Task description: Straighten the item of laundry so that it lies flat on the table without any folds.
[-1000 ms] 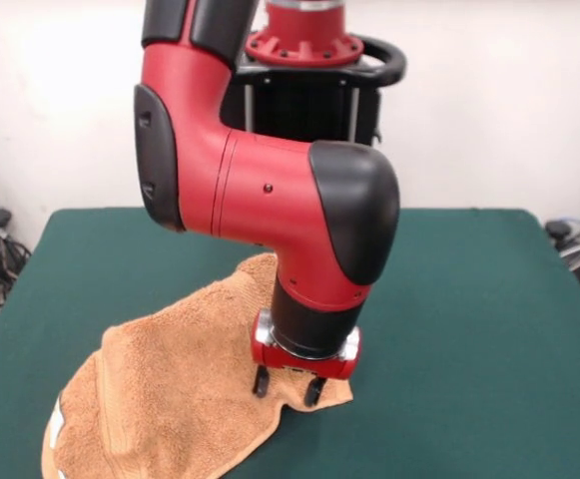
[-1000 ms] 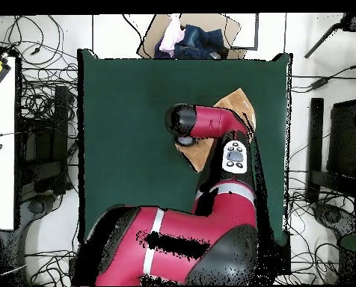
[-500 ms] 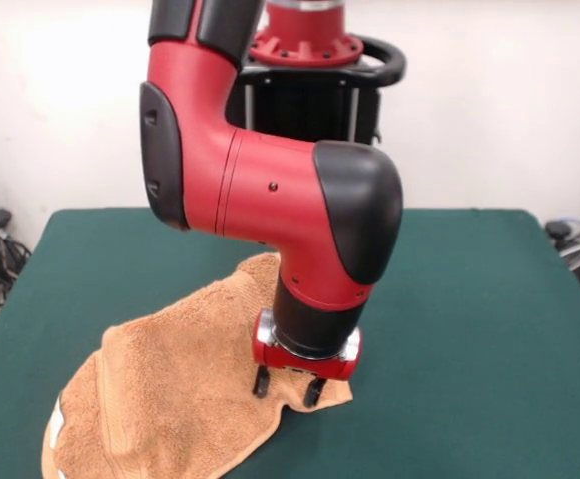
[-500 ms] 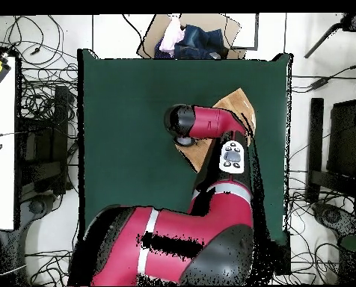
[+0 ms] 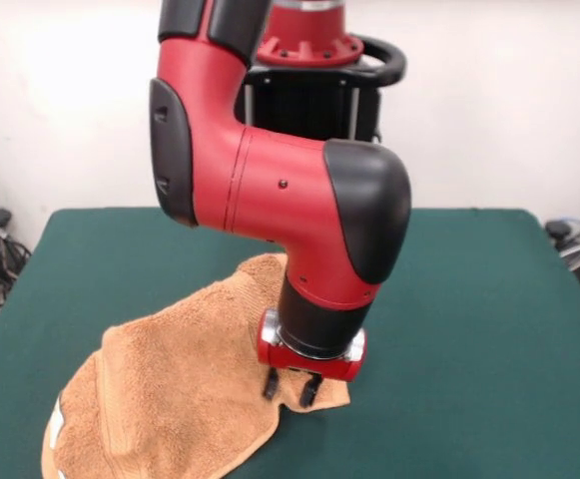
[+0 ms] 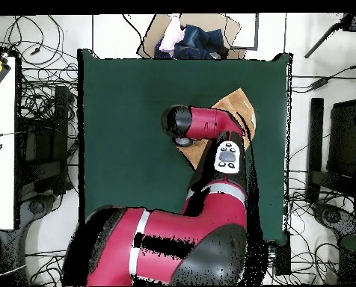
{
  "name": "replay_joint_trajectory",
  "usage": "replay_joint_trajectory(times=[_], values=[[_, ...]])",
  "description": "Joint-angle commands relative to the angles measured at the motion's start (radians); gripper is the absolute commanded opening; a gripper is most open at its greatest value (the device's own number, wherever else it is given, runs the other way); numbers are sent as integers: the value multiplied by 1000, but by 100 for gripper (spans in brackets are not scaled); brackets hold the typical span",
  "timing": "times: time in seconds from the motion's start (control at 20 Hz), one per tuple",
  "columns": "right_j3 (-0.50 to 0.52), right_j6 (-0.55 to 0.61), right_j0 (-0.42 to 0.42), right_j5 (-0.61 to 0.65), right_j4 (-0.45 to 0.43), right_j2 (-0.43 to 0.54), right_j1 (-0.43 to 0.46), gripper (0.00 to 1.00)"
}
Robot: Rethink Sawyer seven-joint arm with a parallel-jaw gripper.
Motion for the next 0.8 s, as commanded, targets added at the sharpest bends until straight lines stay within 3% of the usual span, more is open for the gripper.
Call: replay_joint_trajectory(times=[0.05, 0.8], values=[[92, 297, 13, -173, 14, -4, 128, 0], [61, 319, 33, -141, 65, 1, 137, 0]])
